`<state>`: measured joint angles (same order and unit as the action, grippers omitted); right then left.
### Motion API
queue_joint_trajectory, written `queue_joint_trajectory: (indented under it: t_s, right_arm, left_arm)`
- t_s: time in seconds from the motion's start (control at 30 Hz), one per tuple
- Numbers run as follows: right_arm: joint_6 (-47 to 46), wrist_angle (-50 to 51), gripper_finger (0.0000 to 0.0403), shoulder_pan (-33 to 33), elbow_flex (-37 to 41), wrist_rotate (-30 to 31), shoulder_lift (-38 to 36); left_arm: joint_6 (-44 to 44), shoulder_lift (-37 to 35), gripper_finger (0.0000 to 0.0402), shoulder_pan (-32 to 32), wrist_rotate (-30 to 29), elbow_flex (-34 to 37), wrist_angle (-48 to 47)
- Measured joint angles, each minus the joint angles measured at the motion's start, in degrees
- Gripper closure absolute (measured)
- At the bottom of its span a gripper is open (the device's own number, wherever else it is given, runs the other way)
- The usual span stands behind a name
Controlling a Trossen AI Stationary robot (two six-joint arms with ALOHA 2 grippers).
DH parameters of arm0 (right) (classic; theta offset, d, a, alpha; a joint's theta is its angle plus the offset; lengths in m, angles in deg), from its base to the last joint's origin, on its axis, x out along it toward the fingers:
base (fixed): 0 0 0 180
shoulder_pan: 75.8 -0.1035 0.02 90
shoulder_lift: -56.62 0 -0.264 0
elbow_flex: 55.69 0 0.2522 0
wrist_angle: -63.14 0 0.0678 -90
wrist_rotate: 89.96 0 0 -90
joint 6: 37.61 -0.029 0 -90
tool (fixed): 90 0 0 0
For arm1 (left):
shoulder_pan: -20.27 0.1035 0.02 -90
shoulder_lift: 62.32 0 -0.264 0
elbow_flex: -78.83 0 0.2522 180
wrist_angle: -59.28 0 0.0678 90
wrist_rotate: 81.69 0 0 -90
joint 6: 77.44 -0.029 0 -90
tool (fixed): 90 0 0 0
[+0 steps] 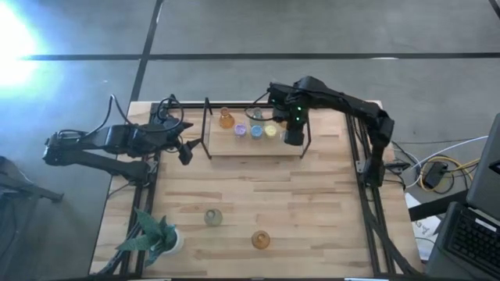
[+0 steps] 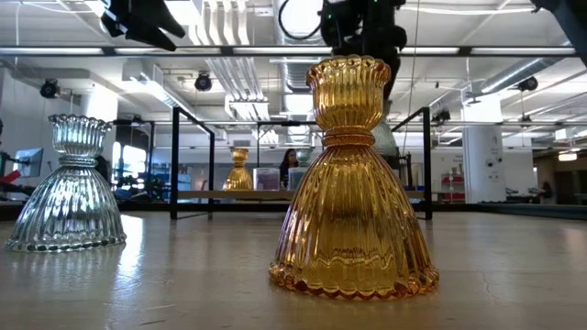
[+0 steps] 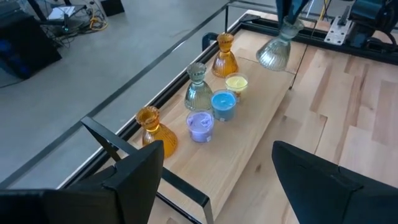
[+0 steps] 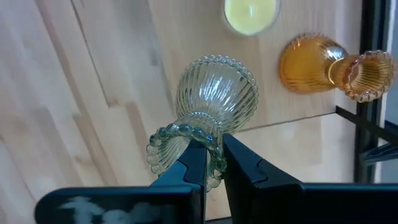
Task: Pick & Place candle stick holders
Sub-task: Put the right green glass candle holder on the shelf
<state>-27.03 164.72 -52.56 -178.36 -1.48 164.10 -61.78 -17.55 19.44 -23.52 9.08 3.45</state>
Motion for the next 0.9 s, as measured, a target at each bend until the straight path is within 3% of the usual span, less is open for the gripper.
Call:
queue_joint_trajectory:
  t_s: [0.37,0.9]
  right_arm:
    - [7.3,1.9,0.0381,3.6,-4.1,-2.8,5.7]
    - [9.8,-0.5,0.0381,4.3,1.5,-6.4,7.5]
  left_arm:
    - [0.8,0.0,0.0099,0.0,-0.2,0.0,-1.0]
    - [0.8,0.0,0.0099,0.0,-0.4,0.0,-1.0]
